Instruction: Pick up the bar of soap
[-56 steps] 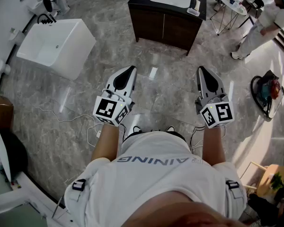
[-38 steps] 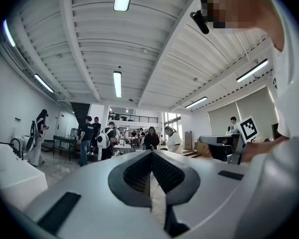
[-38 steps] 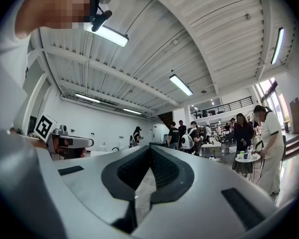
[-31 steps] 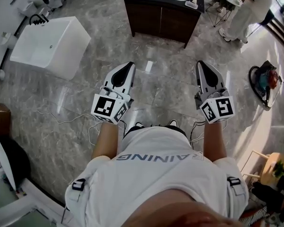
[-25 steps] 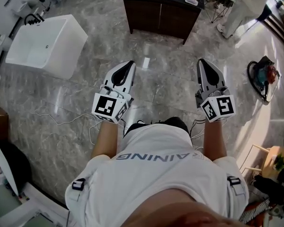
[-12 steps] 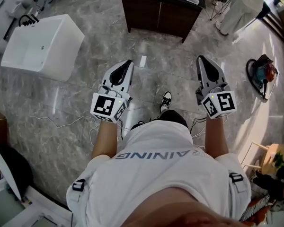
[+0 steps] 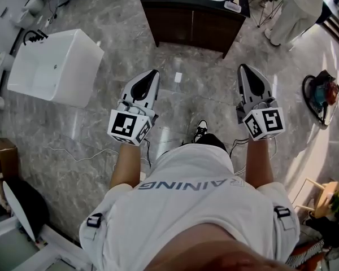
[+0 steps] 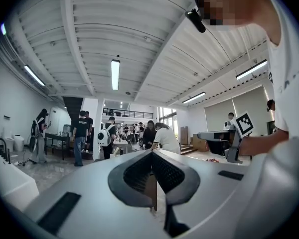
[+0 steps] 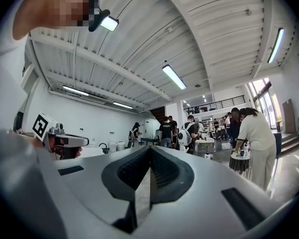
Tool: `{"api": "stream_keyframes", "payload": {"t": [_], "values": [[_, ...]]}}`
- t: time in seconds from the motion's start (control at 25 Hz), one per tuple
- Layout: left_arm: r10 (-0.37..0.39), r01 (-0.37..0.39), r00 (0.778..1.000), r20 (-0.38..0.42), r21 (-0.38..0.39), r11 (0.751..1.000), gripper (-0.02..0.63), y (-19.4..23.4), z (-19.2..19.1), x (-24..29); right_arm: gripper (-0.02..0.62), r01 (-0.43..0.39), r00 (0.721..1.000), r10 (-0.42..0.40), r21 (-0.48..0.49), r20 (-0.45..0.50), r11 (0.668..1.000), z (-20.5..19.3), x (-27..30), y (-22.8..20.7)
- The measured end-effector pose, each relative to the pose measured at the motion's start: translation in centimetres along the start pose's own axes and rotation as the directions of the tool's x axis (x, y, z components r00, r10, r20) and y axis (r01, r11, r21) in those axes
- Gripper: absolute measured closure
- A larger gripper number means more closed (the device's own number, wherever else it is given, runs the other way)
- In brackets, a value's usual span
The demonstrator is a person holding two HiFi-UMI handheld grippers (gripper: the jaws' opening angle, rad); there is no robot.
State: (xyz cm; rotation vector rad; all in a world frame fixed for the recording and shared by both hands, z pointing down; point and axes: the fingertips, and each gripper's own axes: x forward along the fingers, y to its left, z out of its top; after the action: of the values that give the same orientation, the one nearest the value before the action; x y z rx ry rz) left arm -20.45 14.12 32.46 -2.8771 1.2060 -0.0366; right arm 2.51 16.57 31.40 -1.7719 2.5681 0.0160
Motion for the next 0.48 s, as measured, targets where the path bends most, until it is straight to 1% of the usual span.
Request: {"api": "stream_keyframes", "payload": {"t": [0.2,0.48], "values": [[-0.020,0.020,1.000,-0.014,0.007,1.000,0.603,-0.2,0.7,8.0,0.583,0.044,0.999,-0.043,0.041,-0.020,0.998,-0.5,2.4,-7.3],[-0.047,0.047,0.999,-0.021,0.025,0.999,0.603,-1.4,1.1,18.0,0.583,0.057,0.998,-0.056,0.069,-0.023,0.996,-1.4,5.2,-16.4]]}}
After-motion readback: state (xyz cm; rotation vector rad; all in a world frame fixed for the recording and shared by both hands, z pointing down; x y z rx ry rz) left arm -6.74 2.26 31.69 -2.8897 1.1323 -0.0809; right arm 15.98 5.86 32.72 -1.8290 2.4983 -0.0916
